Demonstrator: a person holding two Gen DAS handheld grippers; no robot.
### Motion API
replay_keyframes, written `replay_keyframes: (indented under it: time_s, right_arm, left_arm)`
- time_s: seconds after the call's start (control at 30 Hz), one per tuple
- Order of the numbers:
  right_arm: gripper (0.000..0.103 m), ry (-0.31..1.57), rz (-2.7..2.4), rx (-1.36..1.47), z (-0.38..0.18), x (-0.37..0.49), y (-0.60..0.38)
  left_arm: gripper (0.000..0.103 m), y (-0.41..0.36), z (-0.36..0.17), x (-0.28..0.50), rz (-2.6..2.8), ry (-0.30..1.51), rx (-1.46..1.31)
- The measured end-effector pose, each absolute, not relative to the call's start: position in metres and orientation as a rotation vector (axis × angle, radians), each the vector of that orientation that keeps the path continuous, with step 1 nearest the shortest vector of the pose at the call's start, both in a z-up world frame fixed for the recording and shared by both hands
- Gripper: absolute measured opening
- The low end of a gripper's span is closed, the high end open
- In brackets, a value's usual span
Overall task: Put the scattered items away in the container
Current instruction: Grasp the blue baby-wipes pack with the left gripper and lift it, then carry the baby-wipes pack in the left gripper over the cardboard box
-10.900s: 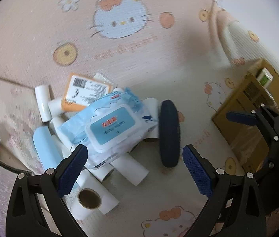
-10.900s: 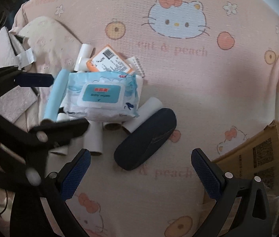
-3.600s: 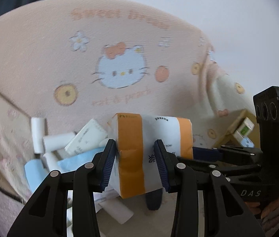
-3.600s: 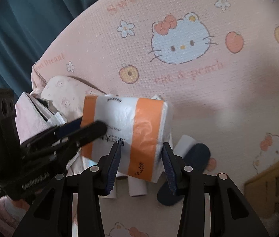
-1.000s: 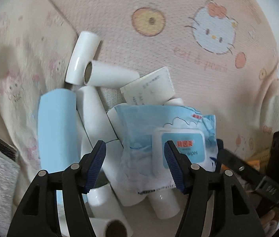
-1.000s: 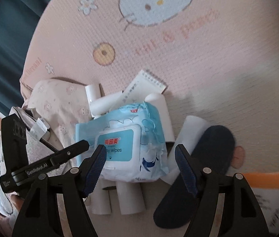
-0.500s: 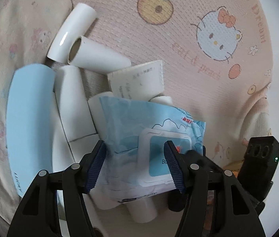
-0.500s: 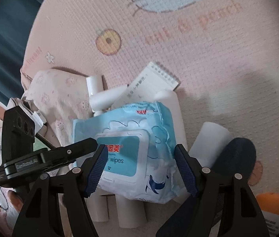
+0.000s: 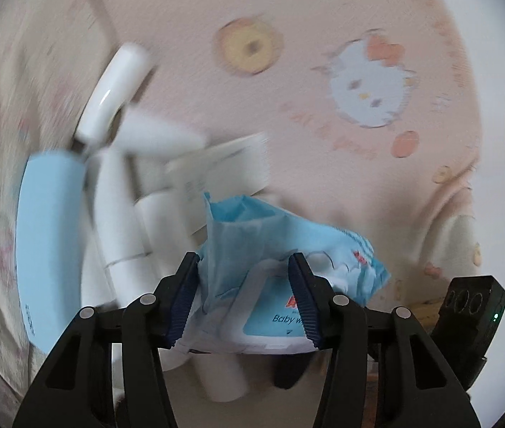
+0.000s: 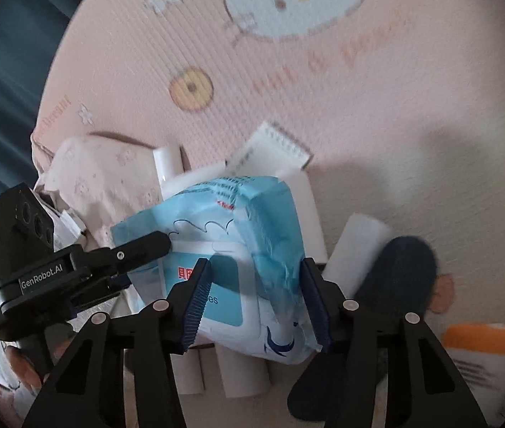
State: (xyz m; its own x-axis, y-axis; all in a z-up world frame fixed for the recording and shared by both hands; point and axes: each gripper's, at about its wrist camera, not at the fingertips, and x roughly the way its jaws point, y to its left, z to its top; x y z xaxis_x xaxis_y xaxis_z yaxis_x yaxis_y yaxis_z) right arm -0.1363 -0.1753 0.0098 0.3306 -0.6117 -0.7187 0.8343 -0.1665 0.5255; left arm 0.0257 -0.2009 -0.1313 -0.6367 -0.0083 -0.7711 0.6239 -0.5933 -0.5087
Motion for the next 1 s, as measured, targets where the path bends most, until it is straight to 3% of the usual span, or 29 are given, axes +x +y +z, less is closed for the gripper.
replay_keyframes:
  time_s: [0.23, 0.37, 0.6, 0.8, 1.0]
  right_arm:
    - [0.041, 0.079, -1.419, 1.067, 0.075, -0.173, -0.136]
    - [0.031, 0.011, -1.529, 0.981, 0.109, -0.189, -0.111]
    - [0.031, -0.008, -1.674, 0.939, 0.153, -0.218, -0.069]
    - [0.031, -0.021, -1.781, 0.917, 0.188, -0.246, -0.037]
    - [0.031, -0.025, -1.911, 0.874, 0.209, -0.267, -0.004]
  left_arm:
    - [0.053, -0.174, -0.079, 0.001, -2.483, 1.142, 0.979]
    - [0.052, -0.151, -0.061, -0.018, -2.586, 1.122, 0.999]
    - [0.051, -0.113, -0.042, -0.058, -2.739, 1.19, 1.075]
    - [0.051, -0.072, -0.019, -0.093, -2.891, 1.115, 1.12]
    - [0.051, -0.036, -0.018, -0.127, -2.958, 1.196, 1.178]
